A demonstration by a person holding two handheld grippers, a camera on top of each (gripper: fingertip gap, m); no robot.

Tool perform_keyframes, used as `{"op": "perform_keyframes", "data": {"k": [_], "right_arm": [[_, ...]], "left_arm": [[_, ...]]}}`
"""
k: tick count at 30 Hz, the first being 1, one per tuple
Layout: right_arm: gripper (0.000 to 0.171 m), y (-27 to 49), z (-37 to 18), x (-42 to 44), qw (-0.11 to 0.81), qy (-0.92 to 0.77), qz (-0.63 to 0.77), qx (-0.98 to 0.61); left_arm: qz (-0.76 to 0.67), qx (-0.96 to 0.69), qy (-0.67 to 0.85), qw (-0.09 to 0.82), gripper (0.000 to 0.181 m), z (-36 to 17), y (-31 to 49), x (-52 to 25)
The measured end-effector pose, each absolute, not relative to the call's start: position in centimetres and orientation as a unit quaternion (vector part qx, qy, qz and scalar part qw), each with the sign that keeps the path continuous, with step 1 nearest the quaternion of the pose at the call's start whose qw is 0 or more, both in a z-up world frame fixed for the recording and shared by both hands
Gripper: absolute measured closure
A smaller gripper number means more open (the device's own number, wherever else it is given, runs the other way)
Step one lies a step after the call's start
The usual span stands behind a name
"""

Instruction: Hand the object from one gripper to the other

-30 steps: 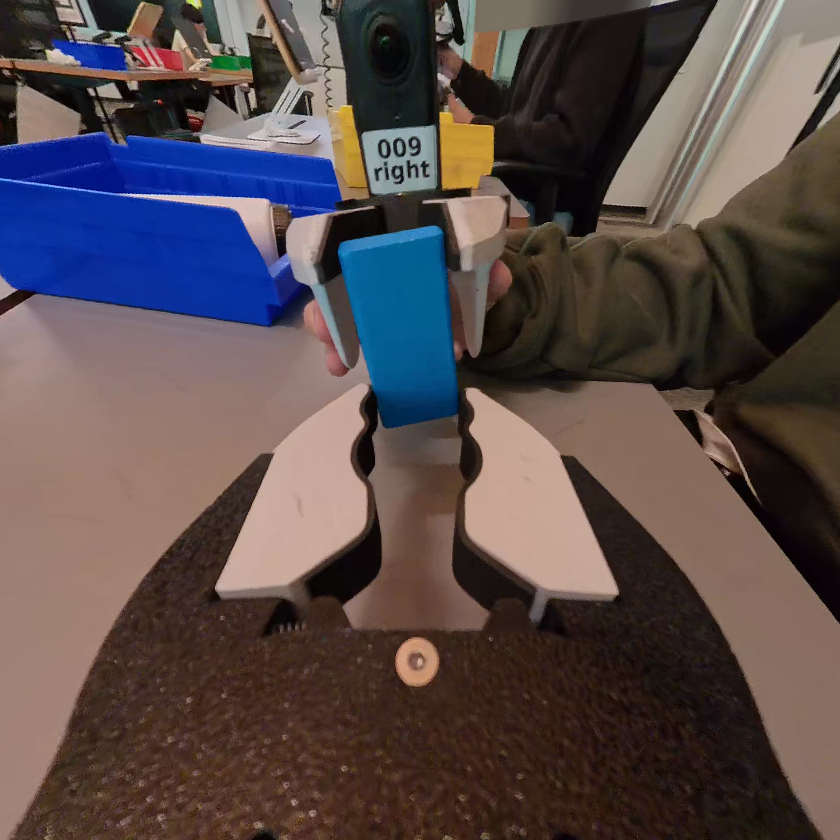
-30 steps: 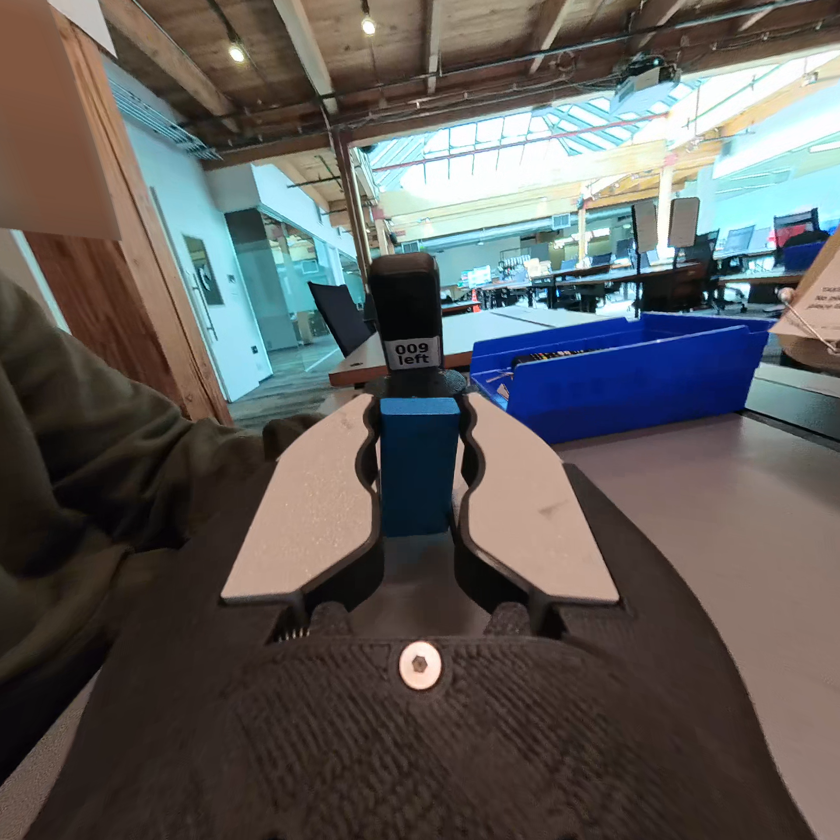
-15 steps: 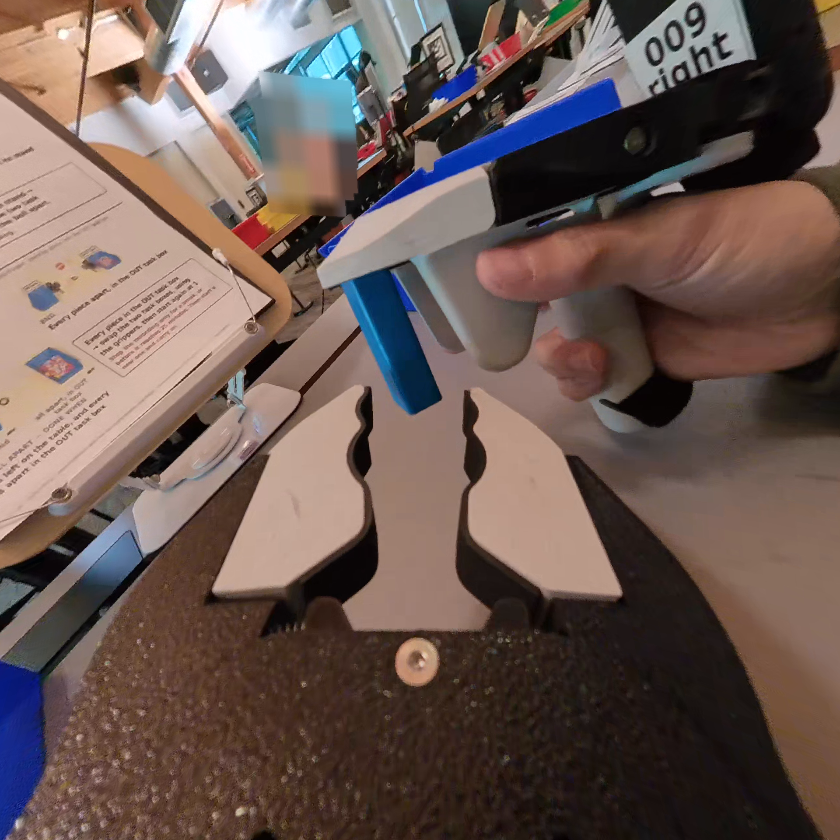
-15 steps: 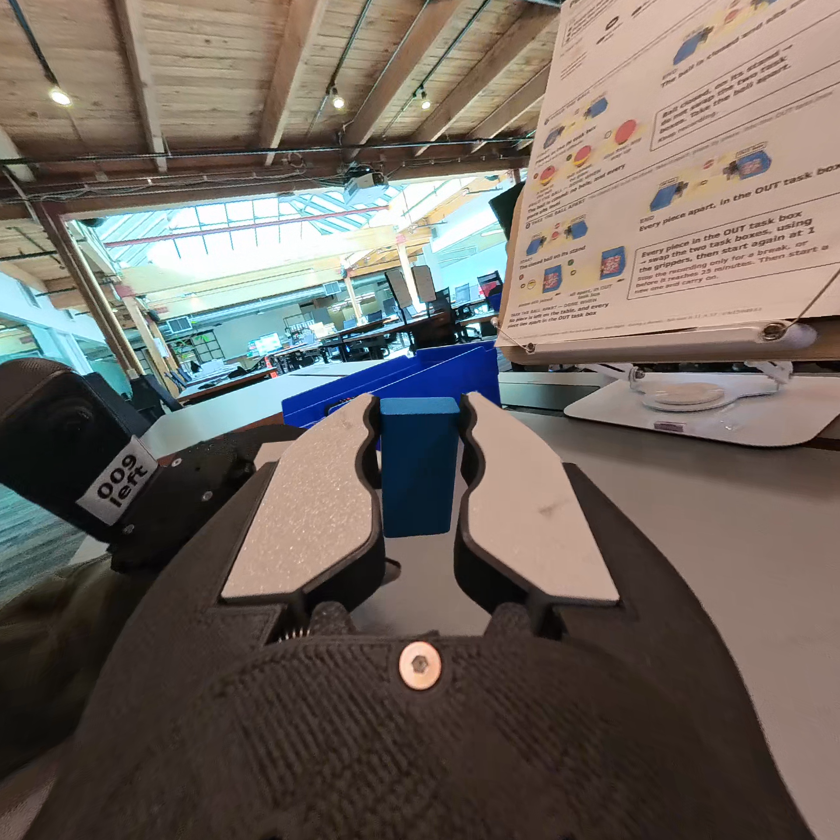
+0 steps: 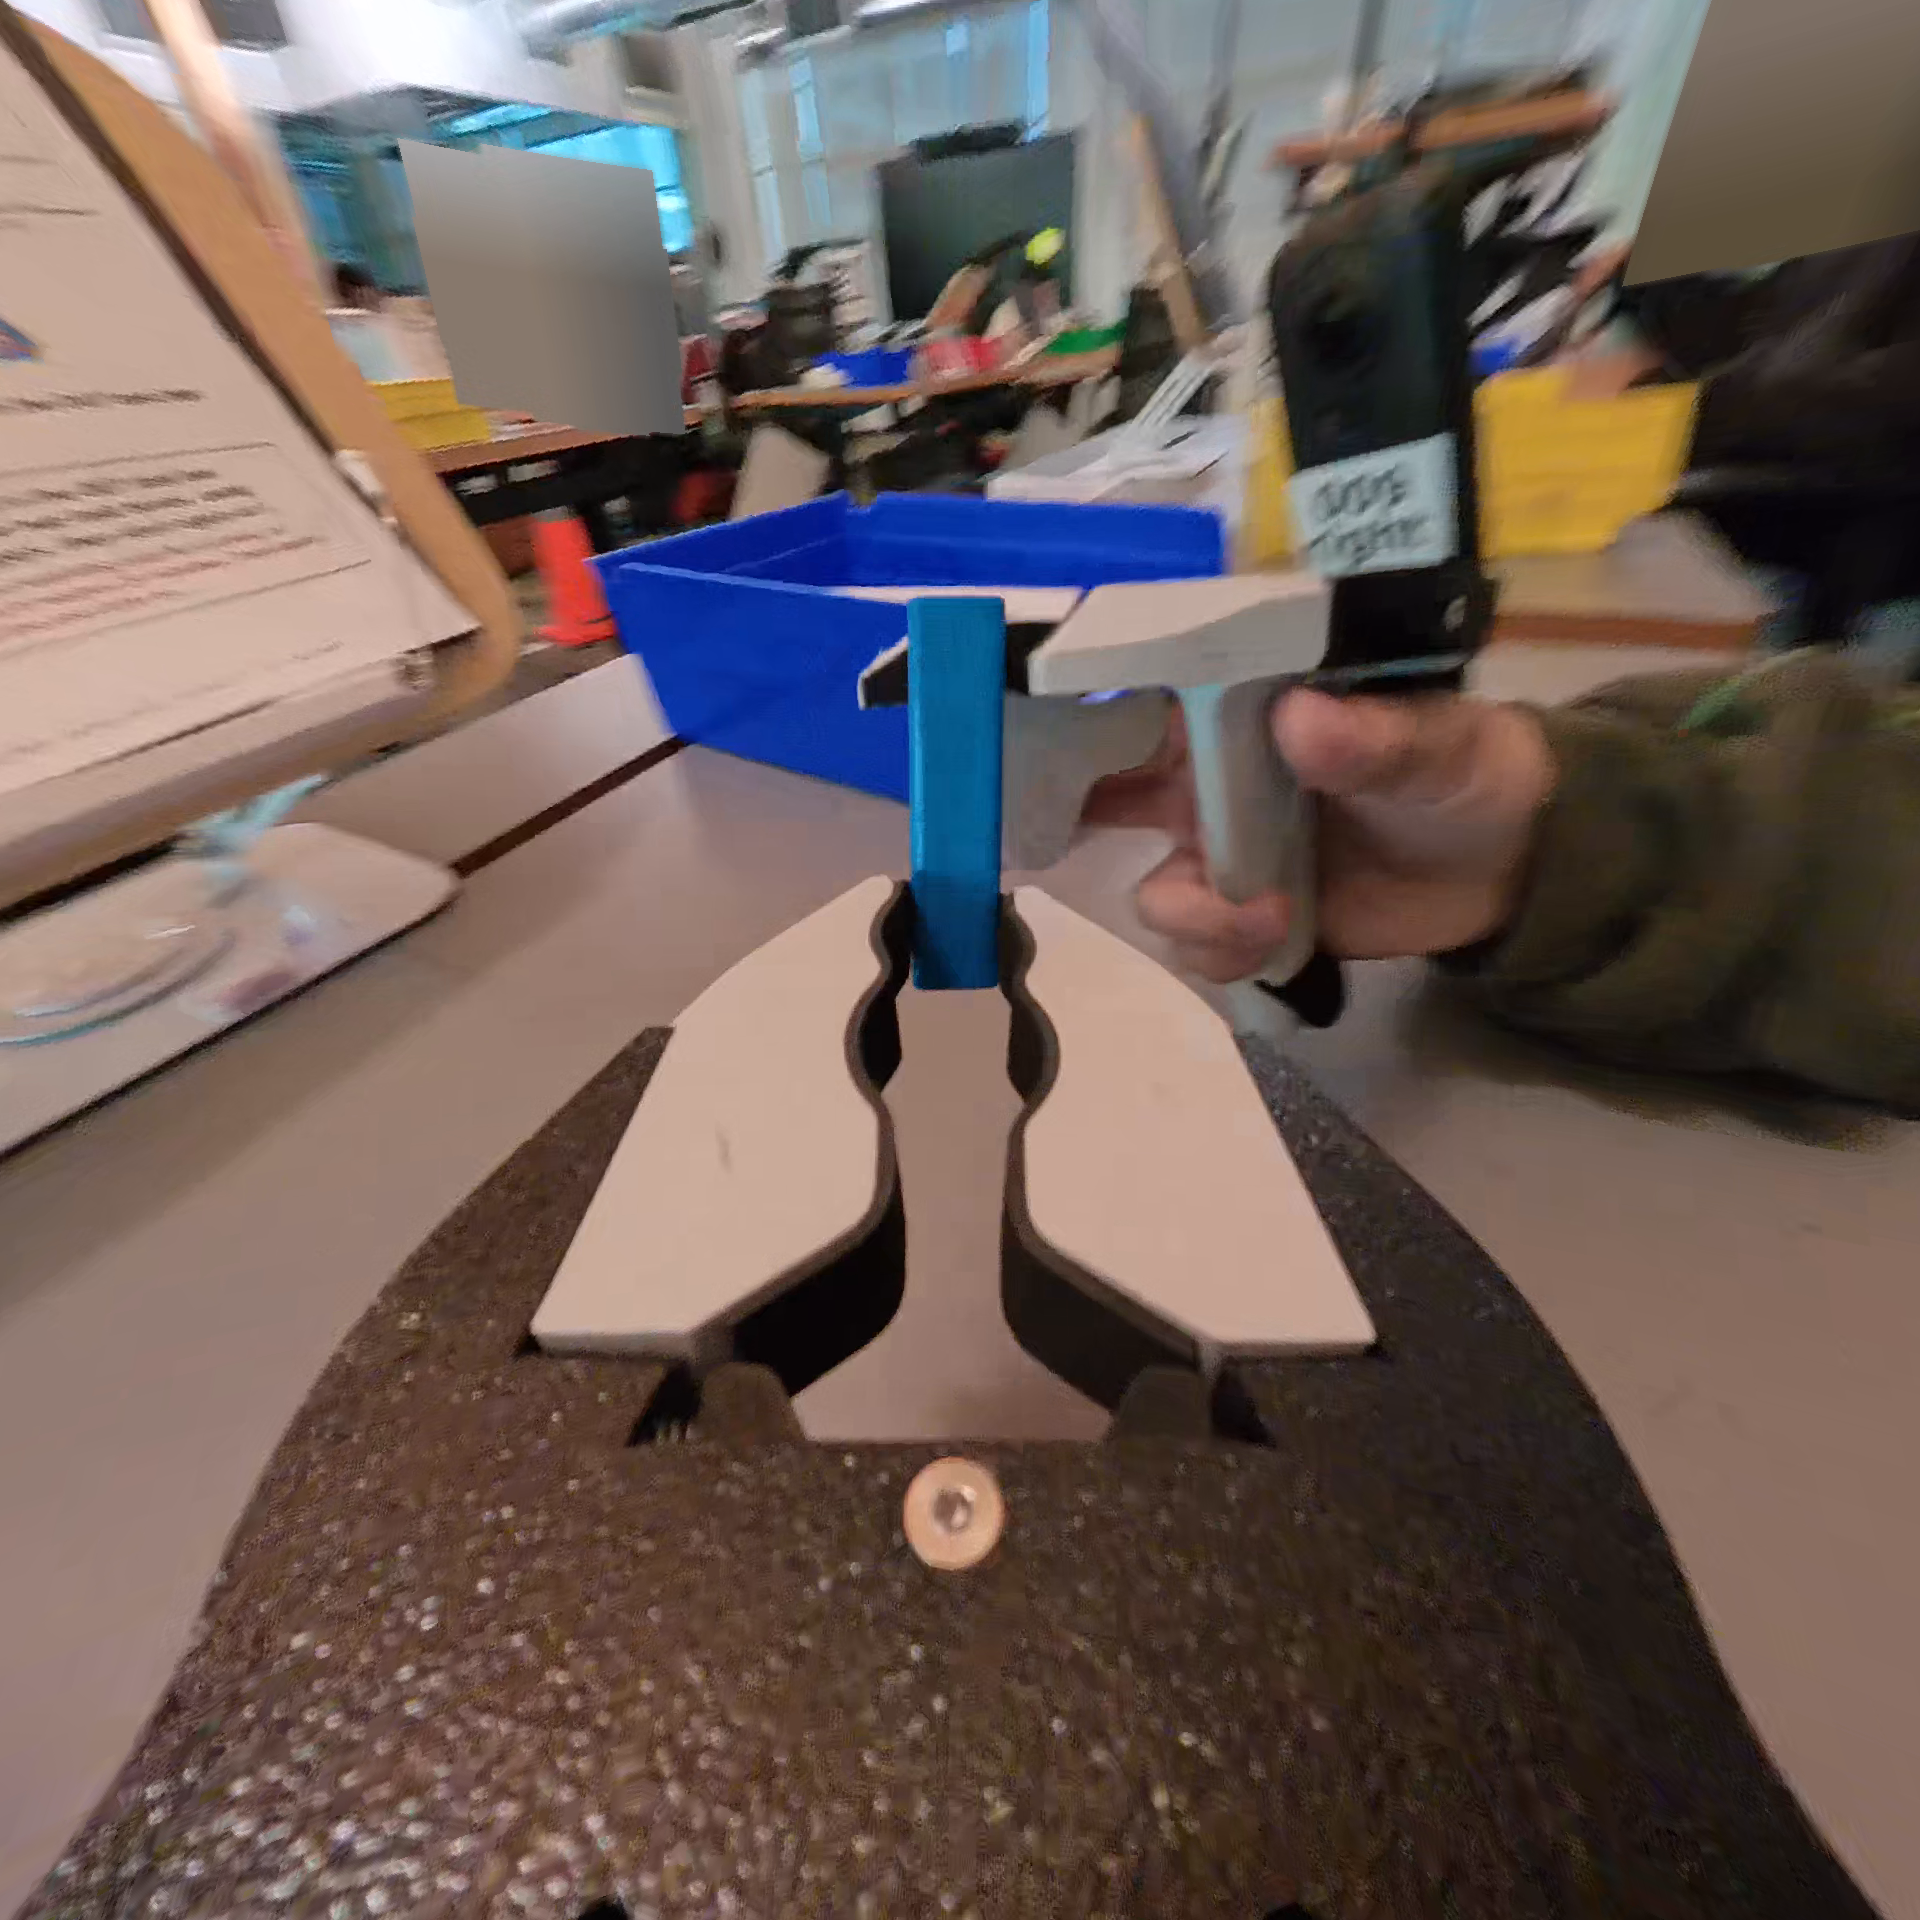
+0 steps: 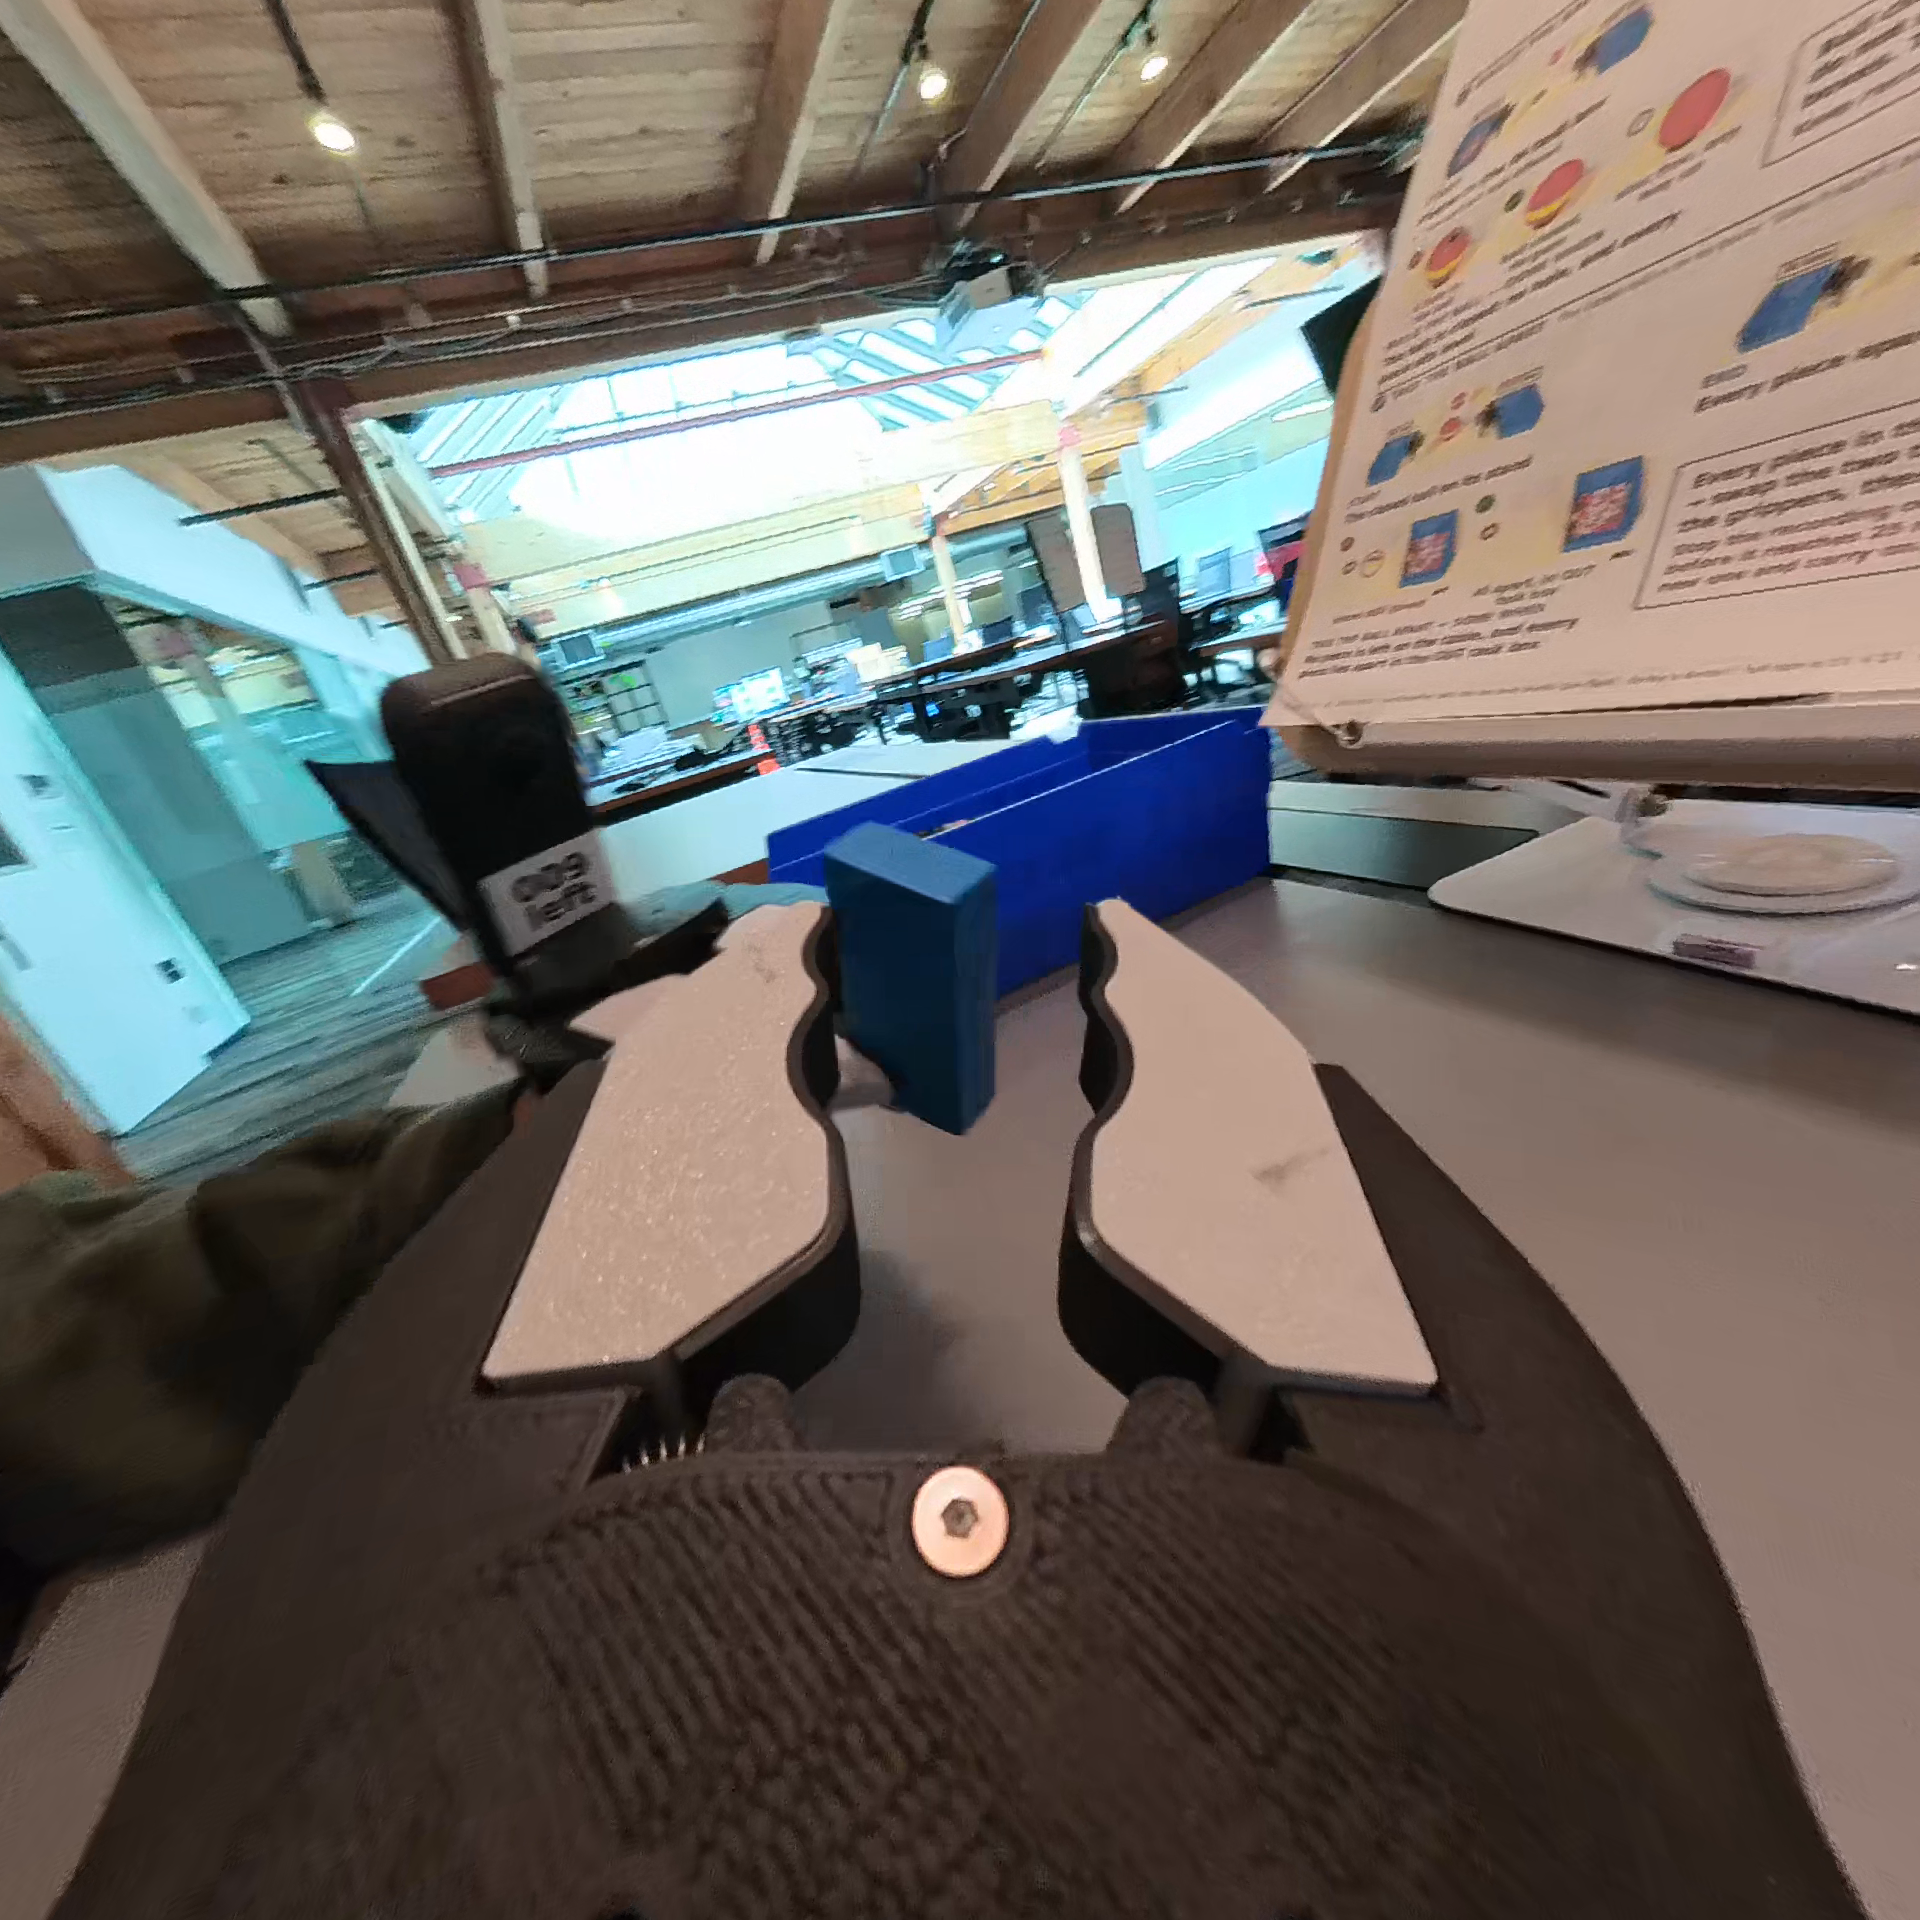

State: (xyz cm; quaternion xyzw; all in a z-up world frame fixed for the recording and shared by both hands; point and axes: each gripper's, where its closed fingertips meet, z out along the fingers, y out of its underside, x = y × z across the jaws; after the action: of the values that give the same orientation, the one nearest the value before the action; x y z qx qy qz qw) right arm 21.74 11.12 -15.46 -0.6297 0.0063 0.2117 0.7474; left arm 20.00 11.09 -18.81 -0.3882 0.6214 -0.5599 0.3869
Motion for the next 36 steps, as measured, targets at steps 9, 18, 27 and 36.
{"op": "perform_keyframes", "data": {"k": [9, 18, 27, 36], "right_arm": [[0.142, 9.2, -13.8, 17.2, 0.731, -0.104, 0.341, -0.581], [0.155, 10.7, -15.4, 18.8, 0.726, -0.105, 0.183, -0.655], [0.155, 9.7, -16.8, 16.8, 0.675, -0.237, 0.128, -0.687], [0.155, 9.0, -15.7, 15.3, 0.696, -0.24, 0.199, -0.647]], "left_arm": [[-0.684, -0.324, 0.632, 0.166, 0.166, -18.2, 8.6, 16.5], [-0.609, -0.348, 0.653, 0.285, 0.147, -19.8, 9.7, 18.2], [-0.542, -0.297, 0.708, 0.341, 0.154, -19.3, 9.8, 17.1], [-0.569, -0.286, 0.724, 0.266, 0.166, -20.4, 7.8, 16.8]]}}
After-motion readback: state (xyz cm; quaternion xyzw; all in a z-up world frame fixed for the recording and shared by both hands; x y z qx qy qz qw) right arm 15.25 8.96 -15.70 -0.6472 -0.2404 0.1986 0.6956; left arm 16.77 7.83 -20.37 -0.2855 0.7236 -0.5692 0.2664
